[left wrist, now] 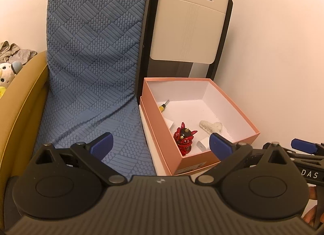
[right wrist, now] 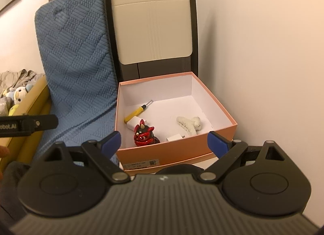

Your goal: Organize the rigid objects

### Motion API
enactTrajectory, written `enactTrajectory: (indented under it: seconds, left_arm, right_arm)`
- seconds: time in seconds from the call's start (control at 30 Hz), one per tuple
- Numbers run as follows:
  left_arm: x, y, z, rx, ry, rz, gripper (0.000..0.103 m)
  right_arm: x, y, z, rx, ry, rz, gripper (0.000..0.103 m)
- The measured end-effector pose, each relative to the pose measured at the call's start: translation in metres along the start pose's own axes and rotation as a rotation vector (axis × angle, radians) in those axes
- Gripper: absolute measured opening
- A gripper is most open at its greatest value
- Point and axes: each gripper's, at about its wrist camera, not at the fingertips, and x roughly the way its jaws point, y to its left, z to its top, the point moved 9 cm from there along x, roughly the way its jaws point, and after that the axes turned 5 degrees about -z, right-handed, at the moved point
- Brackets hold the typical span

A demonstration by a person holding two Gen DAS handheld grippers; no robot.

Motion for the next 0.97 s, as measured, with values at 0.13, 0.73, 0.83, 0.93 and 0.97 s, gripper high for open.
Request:
enactTrajectory:
  seconds: [0.13, 0.73, 0.83, 0.93, 0.97]
  left_arm:
    - [-0.0010, 0.0005, 0.0002, -0.016, -0.008, 0.000, 0.102]
    - [-0.0014, -0.0054, -0.0030, 0.019, -0.024, 0.008, 0.103]
    - [-0.0020, -0.0060, -0.0034, 0.023, -0.024, 0.003, 0.103]
    - [-0.0018, -0.0069, -0.0034, 0.027, -0.023, 0.001, 0.103]
    - [-0.0019, -0.0078, -0.0036, 0.031, -0.024, -0.003, 0.103]
  right_arm:
    - [0.0003, 0.0001, -0.0013, -0.002, 0.008, 0.003, 0.094]
    - [0.0034, 0.0011, -0.0042, -0.001, 0.025, -0.013, 0.094]
    - [0.0032, 0.0008, -0.0039, -0.002, 0.023, -0.012, 0.094]
    - [0.0032, 0.0000, -0.0039, -0.003, 0.021, -0.014, 0.094]
    - [0.0034, -0.0002, -0.0039, -0.003, 0.021, -0.013, 0.094]
